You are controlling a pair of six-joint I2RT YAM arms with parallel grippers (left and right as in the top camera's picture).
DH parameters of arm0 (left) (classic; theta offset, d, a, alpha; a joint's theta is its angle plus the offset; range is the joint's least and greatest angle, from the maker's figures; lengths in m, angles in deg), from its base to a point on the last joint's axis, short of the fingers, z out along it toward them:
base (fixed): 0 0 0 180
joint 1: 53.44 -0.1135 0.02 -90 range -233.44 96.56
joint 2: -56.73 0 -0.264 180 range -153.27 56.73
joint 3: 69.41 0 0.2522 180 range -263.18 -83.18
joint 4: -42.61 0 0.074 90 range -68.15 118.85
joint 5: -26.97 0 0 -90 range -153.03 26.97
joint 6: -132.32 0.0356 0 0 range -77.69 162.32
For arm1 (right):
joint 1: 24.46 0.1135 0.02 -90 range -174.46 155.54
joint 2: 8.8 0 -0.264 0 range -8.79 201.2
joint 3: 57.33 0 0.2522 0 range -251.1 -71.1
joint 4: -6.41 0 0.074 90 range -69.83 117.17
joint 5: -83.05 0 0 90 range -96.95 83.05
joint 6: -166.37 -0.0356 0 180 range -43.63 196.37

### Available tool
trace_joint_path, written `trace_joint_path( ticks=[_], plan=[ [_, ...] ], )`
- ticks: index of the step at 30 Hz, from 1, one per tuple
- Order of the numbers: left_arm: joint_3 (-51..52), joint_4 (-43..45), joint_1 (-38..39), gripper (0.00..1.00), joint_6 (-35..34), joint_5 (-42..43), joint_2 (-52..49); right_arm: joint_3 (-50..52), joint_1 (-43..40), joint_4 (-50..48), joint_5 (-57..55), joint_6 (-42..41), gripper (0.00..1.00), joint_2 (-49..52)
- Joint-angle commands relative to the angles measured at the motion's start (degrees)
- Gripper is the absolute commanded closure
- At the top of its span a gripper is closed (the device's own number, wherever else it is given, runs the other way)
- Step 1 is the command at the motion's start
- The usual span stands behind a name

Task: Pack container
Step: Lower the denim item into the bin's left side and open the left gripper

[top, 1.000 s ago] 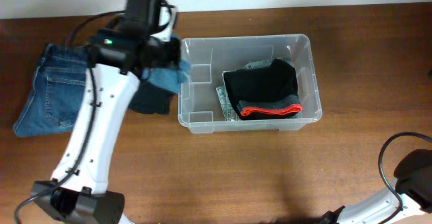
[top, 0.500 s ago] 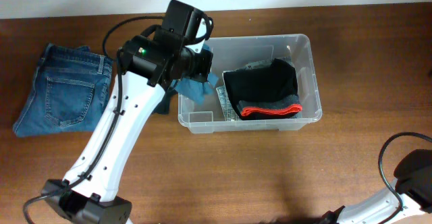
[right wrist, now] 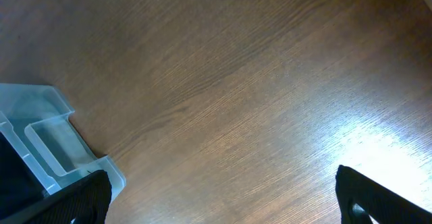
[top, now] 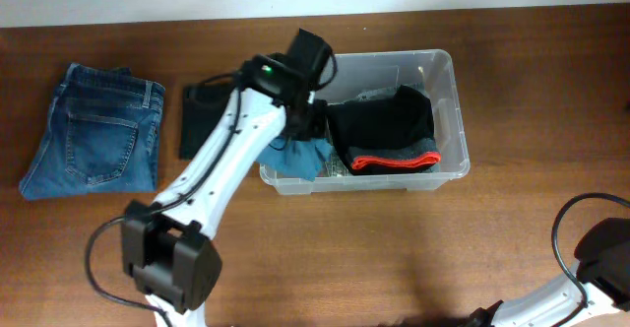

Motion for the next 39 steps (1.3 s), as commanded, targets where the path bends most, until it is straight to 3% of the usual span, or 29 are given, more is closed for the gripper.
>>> trace_joint_path(
  ticks=[1,26,27,29,33,39],
  plan=[
    [0.4,0.0,1.5,0.99,-1.1,-0.6,-2.2,-0.1,0.1,0.0,-0.1,0.1,0.02,0.0],
    [1.4,2.2,1.7,0.99,-2.7,-6.3,-12.1,-0.1,0.1,0.0,-0.1,0.1,0.02,0.0],
    [1.4,2.1,1.7,0.91,-2.7,-6.3,-12.1,-0.1,0.1,0.0,-0.1,0.1,0.02,0.0],
    [1.4,2.1,1.7,0.63,-2.7,-6.3,-12.1,-0.1,0.1,0.0,-0.1,0.1,0.02,0.0],
    [0.8,1.8,1.6,0.36,-2.7,-6.3,-12.1,-0.1,0.1,0.0,-0.1,0.1,0.02,0.0],
    [-6.9,-2.7,1.4,0.28,-2.0,-8.7,-12.1,-0.1,0.1,0.0,-0.1,0.1,0.02,0.0]
  ],
)
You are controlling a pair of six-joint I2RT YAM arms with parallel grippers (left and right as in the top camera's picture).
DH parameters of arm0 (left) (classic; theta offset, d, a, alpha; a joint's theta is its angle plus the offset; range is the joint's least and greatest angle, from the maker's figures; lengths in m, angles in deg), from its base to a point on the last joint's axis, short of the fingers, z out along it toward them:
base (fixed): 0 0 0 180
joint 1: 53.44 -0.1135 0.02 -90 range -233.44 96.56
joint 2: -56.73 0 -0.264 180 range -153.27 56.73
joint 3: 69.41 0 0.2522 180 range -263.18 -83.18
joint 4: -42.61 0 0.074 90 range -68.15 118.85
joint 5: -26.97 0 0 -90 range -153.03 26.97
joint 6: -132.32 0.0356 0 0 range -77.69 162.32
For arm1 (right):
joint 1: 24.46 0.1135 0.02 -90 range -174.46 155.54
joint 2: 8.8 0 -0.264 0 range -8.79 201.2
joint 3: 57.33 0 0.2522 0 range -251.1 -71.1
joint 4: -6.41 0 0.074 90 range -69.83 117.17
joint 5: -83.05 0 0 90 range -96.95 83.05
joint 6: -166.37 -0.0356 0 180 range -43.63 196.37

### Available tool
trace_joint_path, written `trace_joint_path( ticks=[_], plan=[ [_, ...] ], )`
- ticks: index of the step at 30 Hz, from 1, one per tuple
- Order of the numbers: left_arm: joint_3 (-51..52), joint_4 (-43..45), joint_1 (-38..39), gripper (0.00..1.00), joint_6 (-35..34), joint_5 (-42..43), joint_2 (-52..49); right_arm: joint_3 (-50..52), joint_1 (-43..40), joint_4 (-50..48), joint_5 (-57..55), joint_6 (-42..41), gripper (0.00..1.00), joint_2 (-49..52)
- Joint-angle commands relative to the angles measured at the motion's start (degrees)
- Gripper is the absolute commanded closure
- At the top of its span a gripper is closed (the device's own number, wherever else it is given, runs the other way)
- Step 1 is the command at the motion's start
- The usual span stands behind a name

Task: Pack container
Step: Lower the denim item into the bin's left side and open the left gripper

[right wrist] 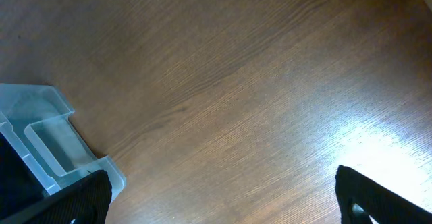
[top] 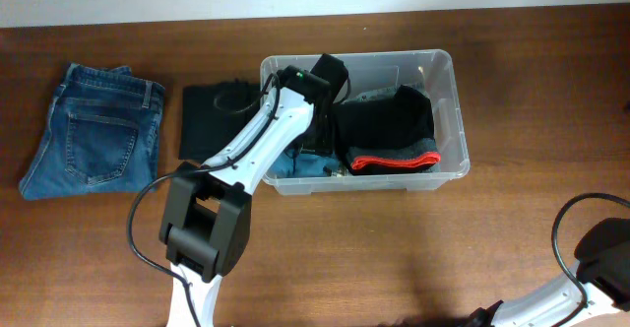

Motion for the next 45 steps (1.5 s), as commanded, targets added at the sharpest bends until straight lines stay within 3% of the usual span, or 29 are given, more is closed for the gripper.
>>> trace_joint_path(
  ticks=[1,3,5,10,11,16,18,45],
  plan=[
    [-7.6,-2.9,-0.2,0.27,0.6,-3.2,0.0,-0.1,0.1,0.0,-0.1,0.1,0.02,0.0],
    [-11.3,-4.9,-0.2,0.20,0.6,-3.5,0.0,-0.1,0.1,0.0,-0.1,0.1,0.02,0.0],
    [-14.6,-7.0,-0.2,0.03,0.5,-3.5,0.0,-0.1,0.1,0.0,-0.1,0.1,0.02,0.0],
    [-16.2,-9.6,-0.4,0.01,0.6,-0.5,0.0,-0.1,0.1,0.0,-0.1,0.1,0.02,0.0],
    [-16.2,-10.6,-0.4,0.07,0.6,1.0,0.0,-0.1,0.1,0.0,-0.1,0.1,0.02,0.0],
    [-16.1,-11.4,-0.3,0.70,0.5,2.6,-0.2,-0.1,0.1,0.0,-0.1,0.1,0.02,0.0],
    [-15.9,-10.8,-0.4,0.85,0.5,2.6,-0.7,-0.1,0.1,0.0,-0.1,0.1,0.02,0.0],
    [-4.3,-6.6,-0.3,0.89,0.5,5.9,-9.3,-0.1,0.1,0.0,-0.1,0.1,0.02,0.0]
  ],
)
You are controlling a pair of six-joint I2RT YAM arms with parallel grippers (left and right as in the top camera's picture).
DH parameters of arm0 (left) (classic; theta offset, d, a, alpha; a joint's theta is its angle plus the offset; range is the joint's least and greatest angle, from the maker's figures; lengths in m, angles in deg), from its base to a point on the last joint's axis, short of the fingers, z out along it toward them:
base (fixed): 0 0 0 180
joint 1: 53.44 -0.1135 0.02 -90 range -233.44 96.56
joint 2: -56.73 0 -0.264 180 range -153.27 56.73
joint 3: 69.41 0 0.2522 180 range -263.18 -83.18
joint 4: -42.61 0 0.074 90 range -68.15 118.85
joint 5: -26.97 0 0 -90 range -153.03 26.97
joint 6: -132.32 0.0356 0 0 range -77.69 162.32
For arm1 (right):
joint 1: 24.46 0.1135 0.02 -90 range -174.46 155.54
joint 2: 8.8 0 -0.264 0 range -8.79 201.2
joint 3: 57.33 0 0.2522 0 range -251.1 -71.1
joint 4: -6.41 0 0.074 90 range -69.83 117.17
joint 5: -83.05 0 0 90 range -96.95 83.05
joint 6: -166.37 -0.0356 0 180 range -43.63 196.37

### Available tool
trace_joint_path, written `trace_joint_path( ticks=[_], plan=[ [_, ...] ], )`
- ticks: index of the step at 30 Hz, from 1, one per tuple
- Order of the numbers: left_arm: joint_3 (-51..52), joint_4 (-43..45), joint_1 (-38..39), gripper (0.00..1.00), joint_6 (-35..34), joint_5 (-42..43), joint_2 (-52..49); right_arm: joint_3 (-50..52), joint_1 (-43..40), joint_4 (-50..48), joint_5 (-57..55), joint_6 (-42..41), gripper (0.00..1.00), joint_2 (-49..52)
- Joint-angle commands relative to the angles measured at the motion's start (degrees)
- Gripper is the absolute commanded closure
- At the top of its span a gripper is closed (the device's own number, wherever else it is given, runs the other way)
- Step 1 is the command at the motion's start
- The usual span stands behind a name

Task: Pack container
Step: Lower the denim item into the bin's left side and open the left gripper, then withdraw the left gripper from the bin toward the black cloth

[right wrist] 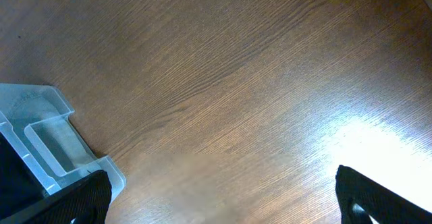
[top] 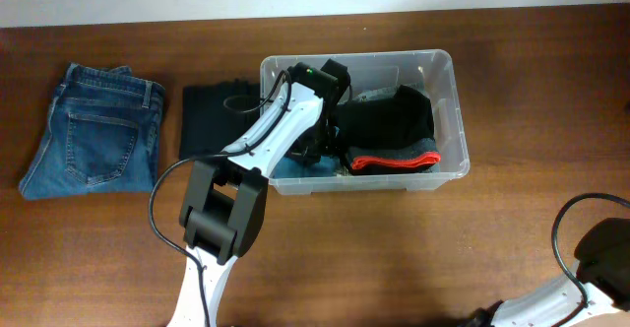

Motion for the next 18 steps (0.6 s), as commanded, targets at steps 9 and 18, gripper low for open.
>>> trace_joint_path(
  ticks=[9,18],
  plan=[
    [0.9,-0.7,-0.2,0.89,0.0,1.1,-0.9,-0.1,0.1,0.0,-0.1,0.1,0.02,0.0],
    [3.5,1.0,0.3,0.92,-0.7,1.1,-1.2,-0.1,0.1,0.0,-0.1,0.1,0.02,0.0]
  ],
)
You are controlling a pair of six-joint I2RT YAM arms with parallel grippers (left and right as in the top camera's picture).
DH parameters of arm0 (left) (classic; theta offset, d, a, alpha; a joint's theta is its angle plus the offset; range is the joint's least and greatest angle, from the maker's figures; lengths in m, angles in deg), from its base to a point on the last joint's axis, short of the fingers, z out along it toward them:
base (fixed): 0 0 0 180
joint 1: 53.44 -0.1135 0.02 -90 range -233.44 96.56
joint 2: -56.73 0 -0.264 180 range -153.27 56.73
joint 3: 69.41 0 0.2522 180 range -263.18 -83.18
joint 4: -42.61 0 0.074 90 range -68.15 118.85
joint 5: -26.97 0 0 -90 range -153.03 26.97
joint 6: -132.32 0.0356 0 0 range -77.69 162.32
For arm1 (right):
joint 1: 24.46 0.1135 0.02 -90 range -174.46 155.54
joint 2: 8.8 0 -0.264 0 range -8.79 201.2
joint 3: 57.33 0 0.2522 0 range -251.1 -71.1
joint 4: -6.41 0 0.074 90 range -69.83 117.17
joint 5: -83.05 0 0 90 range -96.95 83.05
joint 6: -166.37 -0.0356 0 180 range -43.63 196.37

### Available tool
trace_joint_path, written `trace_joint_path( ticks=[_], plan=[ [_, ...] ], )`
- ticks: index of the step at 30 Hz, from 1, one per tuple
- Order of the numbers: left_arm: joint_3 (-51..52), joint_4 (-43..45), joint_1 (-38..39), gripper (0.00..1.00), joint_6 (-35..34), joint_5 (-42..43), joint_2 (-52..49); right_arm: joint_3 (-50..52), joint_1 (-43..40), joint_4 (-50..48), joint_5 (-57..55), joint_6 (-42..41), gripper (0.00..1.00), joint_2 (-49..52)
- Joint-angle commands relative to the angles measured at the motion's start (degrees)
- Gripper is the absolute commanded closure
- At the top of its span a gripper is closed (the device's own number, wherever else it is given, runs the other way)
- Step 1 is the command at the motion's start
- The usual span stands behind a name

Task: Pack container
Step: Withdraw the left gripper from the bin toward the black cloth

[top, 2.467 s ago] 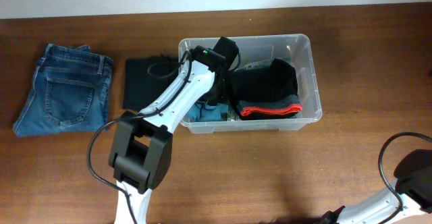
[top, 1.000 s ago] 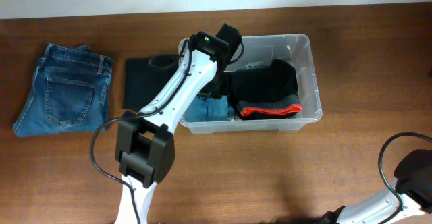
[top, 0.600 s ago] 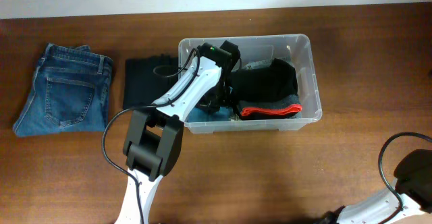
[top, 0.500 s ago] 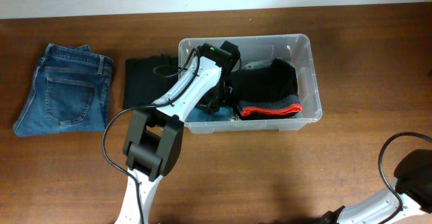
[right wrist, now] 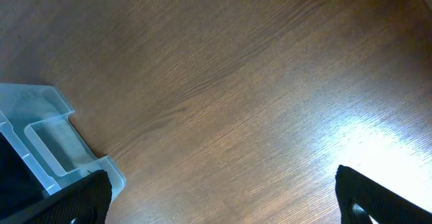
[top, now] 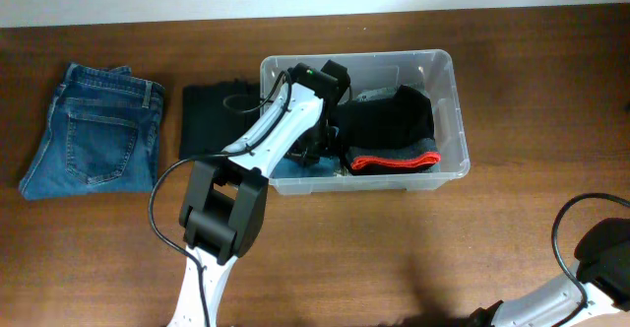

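A clear plastic container (top: pixel 445 71) stands mid-table. In its right half lies a black garment with a red band (top: pixel 392 135). A blue garment (top: pixel 295 170) lies in its front left part. My left gripper (top: pixel 317 142) reaches down into the container's left half, over the blue garment; its fingers are hidden under the arm. Folded jeans (top: pixel 94 130) and a folded black garment (top: pixel 209 120) lie on the table left of the container. My right gripper (right wrist: pixel 223 207) is open over bare wood, near a container corner (right wrist: pixel 50 140).
The right arm's base and cable (top: pixel 591 253) sit at the table's front right corner. The wooden table (top: pixel 512 238) stretches in front of and to the right of the container. A pale wall runs along the far edge.
First my left gripper held the blue garment over the container's front left wall, part of it hanging outside. Then the garment lay inside the left front of the container with the arm reaching in. The arm has stayed down in there since. The right arm has not moved.
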Motion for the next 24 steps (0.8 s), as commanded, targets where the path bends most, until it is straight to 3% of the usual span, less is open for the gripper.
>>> trace_joint_path(
  ticks=[1,7,16,19,21,22,24],
  plan=[
    [4.0,1.7,0.4,0.92,-0.7,0.9,-1.2,-0.1,0.1,0.0,-0.1,0.1,0.02,0.0],
    [4.5,1.3,0.1,0.94,-0.5,0.6,-0.8,-0.1,0.1,0.0,-0.1,0.1,0.02,0.0],
    [-12.3,-7.0,-1.9,0.92,0.3,0.7,5.3,-0.1,0.1,0.0,-0.1,0.1,0.02,0.0],
    [-16.8,-7.0,-1.9,0.84,0.2,2.4,8.0,-0.1,0.1,0.0,-0.1,0.1,0.02,0.0],
    [-17.6,-6.8,-1.9,0.84,0.2,3.0,9.0,-0.1,0.1,0.0,-0.1,0.1,0.02,0.0],
    [-17.6,-6.6,-1.9,0.85,0.2,3.0,9.3,-0.1,0.1,0.0,-0.1,0.1,0.02,0.0],
    [-17.4,-6.0,-1.9,0.99,0.3,2.8,8.6,-0.1,0.1,0.0,-0.1,0.1,0.02,0.0]
  ],
)
